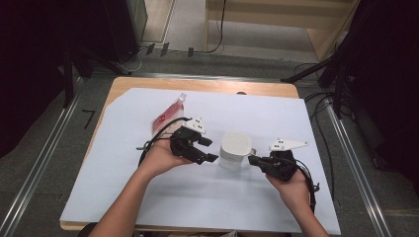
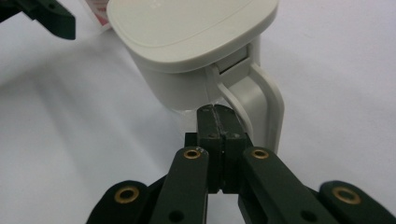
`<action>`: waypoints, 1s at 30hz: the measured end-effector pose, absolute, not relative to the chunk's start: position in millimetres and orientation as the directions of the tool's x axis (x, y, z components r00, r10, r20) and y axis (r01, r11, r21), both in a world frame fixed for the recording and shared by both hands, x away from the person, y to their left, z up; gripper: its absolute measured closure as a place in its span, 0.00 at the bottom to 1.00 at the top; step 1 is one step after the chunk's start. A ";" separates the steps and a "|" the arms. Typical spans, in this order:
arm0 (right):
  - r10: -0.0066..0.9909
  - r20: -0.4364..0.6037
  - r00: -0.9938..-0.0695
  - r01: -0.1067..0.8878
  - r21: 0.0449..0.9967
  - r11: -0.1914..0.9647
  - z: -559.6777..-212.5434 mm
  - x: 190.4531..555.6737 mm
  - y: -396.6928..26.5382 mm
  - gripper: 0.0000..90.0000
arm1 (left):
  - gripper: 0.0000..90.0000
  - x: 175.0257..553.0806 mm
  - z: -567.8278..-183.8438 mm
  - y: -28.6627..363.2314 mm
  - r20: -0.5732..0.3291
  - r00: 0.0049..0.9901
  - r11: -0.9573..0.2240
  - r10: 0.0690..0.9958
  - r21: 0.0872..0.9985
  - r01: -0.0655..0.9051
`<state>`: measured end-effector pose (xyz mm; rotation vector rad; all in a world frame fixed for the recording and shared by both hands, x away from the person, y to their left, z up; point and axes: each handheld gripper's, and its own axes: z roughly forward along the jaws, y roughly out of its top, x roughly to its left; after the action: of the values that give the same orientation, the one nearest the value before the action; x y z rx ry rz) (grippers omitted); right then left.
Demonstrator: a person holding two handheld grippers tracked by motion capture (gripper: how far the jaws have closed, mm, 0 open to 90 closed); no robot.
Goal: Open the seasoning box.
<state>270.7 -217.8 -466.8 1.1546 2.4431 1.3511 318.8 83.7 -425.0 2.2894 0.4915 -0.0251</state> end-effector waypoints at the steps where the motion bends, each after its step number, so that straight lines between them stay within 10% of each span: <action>1: 0.671 0.247 -0.699 0.563 0.769 0.303 -467.1 272.8 -219.1 1.00 | 0.43 318.9 -425.3 83.7 -0.167 0.927 -0.622 0.335 0.700 0.351; 30: 0.689 0.232 -0.686 0.550 0.786 0.282 -445.0 292.8 -241.1 1.00 | 0.28 327.1 -429.7 72.1 -0.186 0.937 -0.650 0.294 0.680 0.339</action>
<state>292.8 -241.1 -445.0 1.1648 2.3885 1.3666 327.1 72.1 -429.7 2.3178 0.4450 -0.0756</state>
